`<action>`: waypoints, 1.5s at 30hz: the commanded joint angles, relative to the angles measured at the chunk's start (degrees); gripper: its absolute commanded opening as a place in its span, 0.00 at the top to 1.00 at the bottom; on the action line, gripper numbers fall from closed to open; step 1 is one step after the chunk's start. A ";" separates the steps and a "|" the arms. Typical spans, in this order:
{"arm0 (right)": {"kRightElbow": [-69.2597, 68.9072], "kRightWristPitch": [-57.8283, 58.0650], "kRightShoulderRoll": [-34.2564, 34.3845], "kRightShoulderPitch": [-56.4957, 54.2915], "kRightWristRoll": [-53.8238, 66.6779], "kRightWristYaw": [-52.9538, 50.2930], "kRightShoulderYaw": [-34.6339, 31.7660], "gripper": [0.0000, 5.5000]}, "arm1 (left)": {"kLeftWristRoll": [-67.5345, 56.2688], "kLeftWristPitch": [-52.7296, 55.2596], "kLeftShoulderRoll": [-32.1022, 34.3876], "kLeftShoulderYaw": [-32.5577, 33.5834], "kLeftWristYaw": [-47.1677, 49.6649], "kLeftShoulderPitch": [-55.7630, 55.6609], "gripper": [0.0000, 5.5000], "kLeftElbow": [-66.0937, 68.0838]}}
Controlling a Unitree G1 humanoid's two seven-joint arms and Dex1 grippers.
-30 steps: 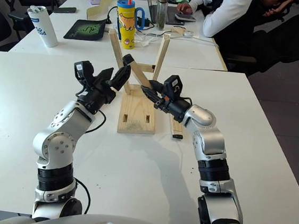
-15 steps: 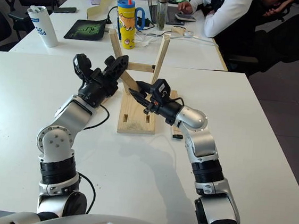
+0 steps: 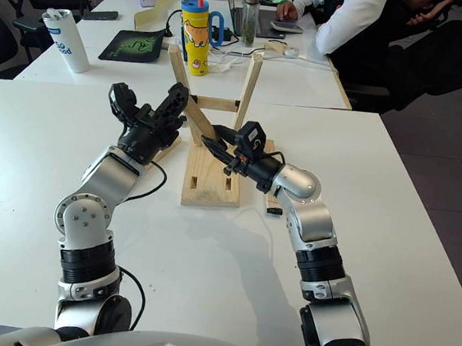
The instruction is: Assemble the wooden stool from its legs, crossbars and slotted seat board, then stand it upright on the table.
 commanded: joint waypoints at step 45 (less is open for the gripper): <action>3.48 10.49 1.26 -3.93 6.65 -2.30 -7.64 0.57 | 34.82 -60.25 27.30 0.97 -48.73 -15.36 0.93 77.93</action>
